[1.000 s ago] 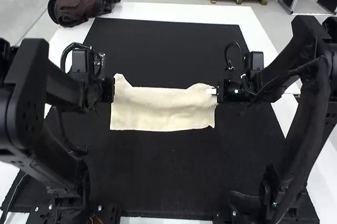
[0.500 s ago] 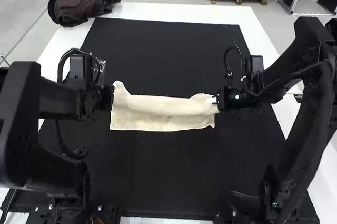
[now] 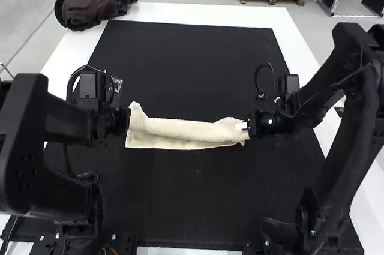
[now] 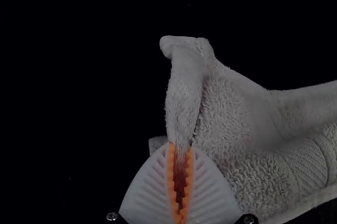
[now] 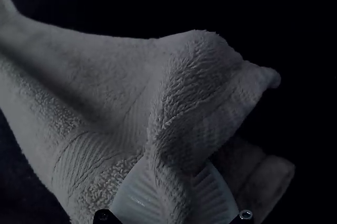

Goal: Fold the towel.

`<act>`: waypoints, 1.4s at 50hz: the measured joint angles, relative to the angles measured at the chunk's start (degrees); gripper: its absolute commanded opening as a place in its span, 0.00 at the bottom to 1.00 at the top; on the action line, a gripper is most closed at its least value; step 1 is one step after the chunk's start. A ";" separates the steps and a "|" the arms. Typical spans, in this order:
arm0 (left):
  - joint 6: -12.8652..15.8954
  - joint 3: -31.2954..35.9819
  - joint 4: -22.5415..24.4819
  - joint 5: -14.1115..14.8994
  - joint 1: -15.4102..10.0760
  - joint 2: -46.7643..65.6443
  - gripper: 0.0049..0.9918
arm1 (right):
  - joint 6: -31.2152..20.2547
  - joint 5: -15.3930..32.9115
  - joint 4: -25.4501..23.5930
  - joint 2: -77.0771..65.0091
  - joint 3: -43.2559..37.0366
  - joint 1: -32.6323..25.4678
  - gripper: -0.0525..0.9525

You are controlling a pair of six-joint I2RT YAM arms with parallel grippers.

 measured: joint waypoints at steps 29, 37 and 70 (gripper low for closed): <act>4.28 -2.84 6.69 -0.98 0.00 6.25 0.25 | -0.55 2.12 4.24 7.34 1.95 0.00 0.61; 5.31 -2.86 6.99 -2.69 0.02 8.26 0.53 | -0.57 -1.25 4.55 7.08 1.97 0.00 0.96; 5.70 -1.70 8.68 -3.72 1.07 8.41 0.98 | 0.98 1.84 4.92 6.84 3.48 -1.66 0.96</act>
